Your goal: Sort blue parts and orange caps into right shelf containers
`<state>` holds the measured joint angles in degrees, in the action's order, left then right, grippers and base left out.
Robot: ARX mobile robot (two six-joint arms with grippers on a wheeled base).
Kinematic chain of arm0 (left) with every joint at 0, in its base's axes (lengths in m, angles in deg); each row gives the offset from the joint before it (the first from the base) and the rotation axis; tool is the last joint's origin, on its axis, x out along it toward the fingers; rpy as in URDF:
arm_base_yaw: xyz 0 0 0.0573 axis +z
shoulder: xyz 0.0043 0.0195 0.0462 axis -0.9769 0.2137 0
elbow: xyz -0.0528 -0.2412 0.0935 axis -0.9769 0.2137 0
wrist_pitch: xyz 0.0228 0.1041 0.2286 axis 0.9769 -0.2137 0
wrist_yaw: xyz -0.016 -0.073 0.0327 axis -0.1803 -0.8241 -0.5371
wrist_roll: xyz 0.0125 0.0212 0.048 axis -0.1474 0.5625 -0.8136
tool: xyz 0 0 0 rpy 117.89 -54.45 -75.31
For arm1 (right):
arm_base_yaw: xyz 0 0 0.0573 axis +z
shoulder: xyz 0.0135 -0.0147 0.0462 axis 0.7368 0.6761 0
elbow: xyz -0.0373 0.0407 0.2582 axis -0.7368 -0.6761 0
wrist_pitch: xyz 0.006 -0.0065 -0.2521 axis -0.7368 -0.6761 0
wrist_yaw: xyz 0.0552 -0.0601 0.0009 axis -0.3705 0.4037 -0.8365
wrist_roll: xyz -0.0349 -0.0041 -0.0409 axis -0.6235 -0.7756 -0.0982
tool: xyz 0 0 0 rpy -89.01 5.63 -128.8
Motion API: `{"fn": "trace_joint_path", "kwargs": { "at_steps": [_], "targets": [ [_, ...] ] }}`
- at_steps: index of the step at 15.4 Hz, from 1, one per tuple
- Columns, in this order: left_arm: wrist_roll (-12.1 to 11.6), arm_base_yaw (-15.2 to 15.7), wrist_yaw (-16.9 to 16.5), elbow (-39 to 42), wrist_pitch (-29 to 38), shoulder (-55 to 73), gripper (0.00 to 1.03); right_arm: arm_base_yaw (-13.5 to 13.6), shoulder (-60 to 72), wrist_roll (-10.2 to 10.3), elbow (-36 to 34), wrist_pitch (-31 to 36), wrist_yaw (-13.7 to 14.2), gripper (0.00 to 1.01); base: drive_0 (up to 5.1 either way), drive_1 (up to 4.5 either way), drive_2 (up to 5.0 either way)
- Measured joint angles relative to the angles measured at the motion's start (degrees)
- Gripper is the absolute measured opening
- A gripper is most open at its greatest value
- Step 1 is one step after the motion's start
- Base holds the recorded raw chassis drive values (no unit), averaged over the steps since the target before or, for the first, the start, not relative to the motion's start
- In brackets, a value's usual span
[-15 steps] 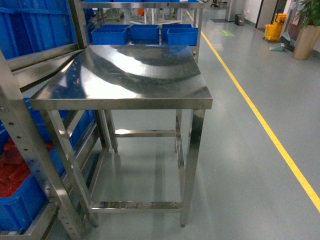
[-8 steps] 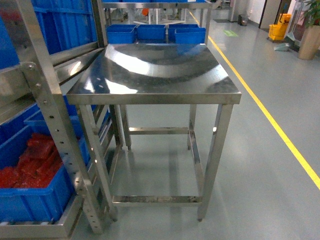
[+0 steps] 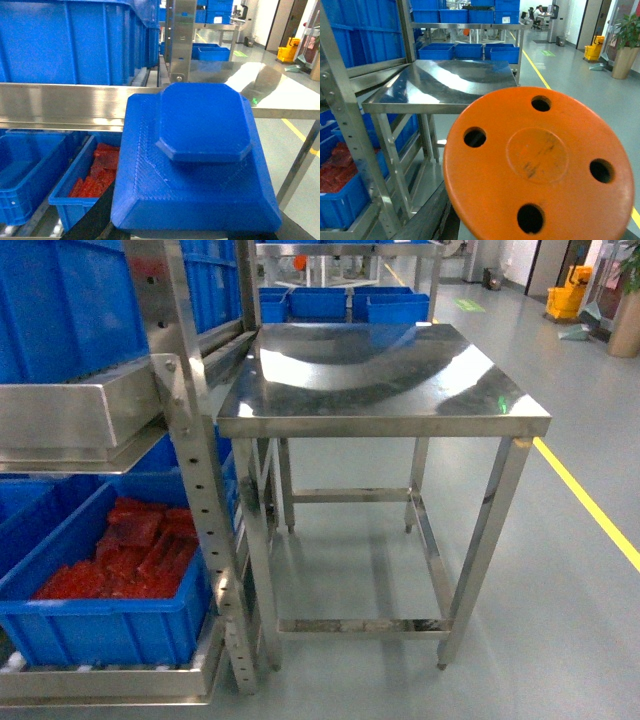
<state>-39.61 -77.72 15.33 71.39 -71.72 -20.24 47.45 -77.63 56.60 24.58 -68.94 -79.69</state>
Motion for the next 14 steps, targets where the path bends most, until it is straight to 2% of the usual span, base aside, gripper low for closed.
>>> {"fn": "trace_joint_path", "kwargs": {
  "at_steps": [14],
  "targets": [
    [0.00,0.00,0.00,0.00,0.07,0.00,0.42,0.00,0.00,0.00,0.00,0.02,0.02,0.45,0.0,4.17,-4.1]
  ]
}}
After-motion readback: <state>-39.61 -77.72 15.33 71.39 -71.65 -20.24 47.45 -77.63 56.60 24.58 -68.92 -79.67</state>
